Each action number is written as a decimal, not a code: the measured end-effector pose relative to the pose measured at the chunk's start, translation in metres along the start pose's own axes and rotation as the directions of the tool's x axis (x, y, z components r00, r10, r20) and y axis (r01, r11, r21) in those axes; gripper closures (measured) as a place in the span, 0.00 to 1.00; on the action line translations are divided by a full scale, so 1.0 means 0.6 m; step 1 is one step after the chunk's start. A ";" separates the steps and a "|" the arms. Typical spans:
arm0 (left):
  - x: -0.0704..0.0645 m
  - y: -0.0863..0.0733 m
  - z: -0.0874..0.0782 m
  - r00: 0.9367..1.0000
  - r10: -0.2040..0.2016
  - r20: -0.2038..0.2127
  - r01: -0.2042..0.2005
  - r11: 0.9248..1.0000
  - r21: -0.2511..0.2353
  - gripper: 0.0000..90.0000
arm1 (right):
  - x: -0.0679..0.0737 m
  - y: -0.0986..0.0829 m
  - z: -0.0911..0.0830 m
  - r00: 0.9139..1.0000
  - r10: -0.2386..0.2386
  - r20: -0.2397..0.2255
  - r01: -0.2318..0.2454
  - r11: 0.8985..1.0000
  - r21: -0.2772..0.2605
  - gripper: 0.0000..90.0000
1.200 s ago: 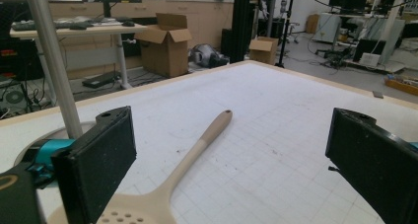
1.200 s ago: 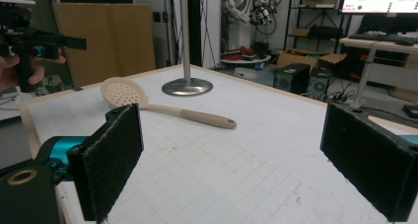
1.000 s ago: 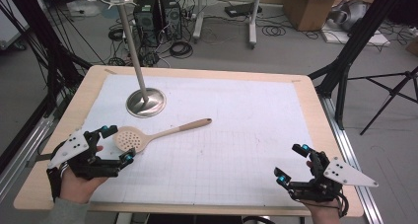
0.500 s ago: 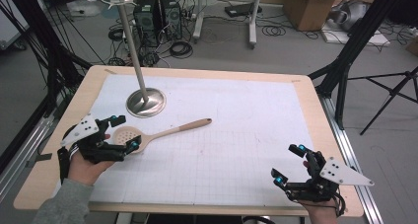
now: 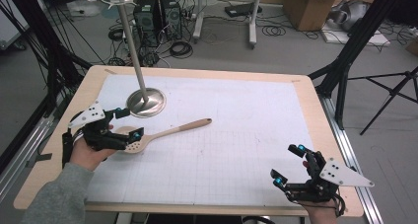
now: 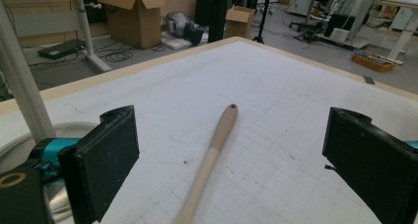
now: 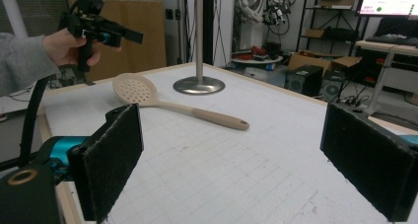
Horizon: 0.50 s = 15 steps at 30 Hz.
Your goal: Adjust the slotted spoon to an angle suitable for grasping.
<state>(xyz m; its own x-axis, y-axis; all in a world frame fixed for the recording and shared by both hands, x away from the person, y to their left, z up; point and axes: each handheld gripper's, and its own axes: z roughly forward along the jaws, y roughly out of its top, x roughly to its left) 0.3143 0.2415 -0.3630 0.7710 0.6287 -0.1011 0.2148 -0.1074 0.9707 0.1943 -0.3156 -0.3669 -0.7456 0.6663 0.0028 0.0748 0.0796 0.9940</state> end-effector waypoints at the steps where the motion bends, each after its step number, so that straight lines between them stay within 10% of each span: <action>1: 0.006 0.002 0.004 1.000 -0.003 -0.001 0.003 1.000 0.006 0.08 | 0.000 0.000 0.001 1.000 -0.005 0.001 0.005 1.000 0.003 0.09; 15: 0.028 0.011 0.035 0.997 0.024 0.072 -0.029 0.997 0.076 0.10 | 0.003 0.001 0.005 1.000 -0.007 -0.022 0.007 1.000 0.013 0.09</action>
<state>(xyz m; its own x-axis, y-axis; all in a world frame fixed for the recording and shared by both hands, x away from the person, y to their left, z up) 0.3413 0.2352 -0.3627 0.8170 0.5689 -0.0936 0.2373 -0.1839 0.9539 0.1949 -0.3124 -0.3665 -0.7603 0.6496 -0.0014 0.0783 0.0938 0.9925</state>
